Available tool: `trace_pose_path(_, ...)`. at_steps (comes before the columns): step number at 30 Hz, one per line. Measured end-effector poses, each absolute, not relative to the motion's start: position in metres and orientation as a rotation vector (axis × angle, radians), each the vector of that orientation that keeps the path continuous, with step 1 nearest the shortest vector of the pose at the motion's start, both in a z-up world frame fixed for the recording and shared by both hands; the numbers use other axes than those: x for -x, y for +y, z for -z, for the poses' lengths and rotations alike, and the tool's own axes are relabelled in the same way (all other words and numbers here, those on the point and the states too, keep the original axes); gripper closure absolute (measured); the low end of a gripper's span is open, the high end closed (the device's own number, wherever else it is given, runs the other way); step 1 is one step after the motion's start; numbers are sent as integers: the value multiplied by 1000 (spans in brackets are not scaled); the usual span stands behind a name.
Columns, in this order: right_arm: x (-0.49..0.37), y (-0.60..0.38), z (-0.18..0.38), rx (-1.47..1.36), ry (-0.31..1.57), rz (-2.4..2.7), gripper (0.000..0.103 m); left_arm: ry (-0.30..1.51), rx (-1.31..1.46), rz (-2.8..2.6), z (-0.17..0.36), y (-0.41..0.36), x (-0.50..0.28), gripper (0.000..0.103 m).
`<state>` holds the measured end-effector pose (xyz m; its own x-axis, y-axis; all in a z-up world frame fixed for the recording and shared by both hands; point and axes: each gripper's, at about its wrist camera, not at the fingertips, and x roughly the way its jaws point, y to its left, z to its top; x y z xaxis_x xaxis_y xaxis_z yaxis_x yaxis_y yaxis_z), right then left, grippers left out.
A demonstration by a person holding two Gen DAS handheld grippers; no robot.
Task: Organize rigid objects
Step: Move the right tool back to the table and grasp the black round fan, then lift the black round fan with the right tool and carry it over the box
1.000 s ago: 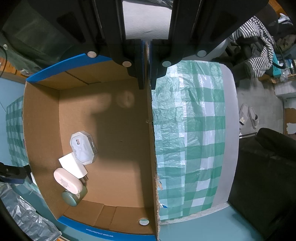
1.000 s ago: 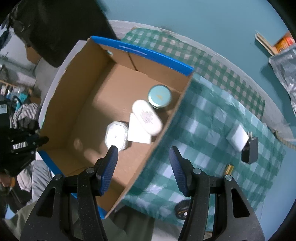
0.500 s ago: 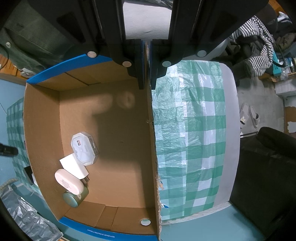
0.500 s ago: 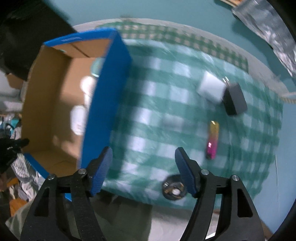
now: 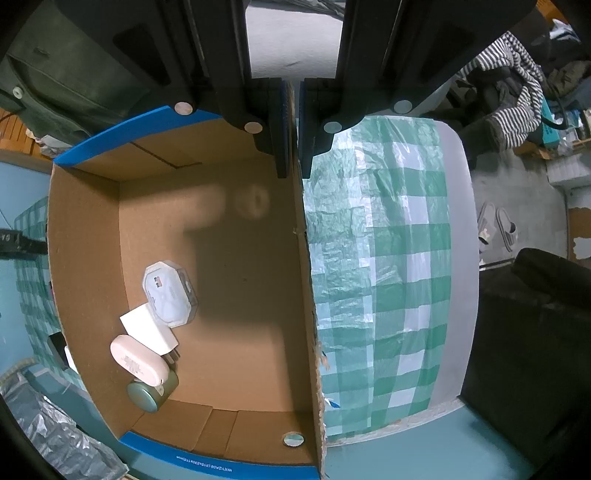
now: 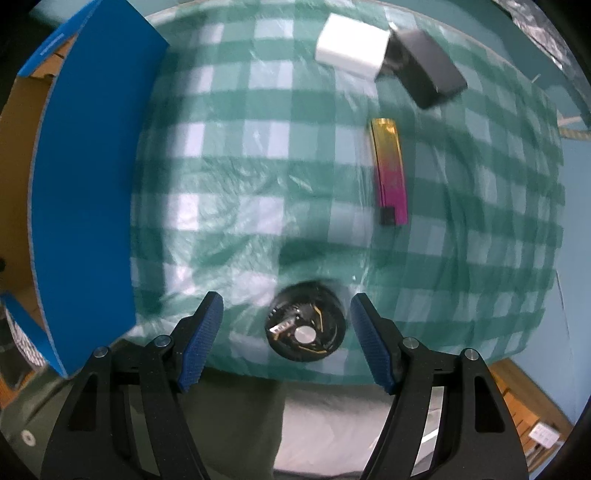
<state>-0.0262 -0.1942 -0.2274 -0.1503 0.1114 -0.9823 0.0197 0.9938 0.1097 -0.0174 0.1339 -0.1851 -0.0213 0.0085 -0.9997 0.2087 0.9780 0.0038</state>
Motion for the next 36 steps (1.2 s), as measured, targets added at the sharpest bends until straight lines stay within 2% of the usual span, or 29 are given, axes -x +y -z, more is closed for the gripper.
trace_pose_path(21,56,-204,281,-131,1759,-55,31,1589,-174,159,184,133,17,99)
trace_pose_path(23,56,-202,282,-117,1755,-52,32,1589,-174,160,183,133,17,99)
trace_pose_path(26,57,-197,280,-101,1749,-34,40,1588,-174,160,184,133,17,99)
trace_pose_path(36,44,-194,261,-100,1744,-55,41,1589,-168,159,184,134,16,99)
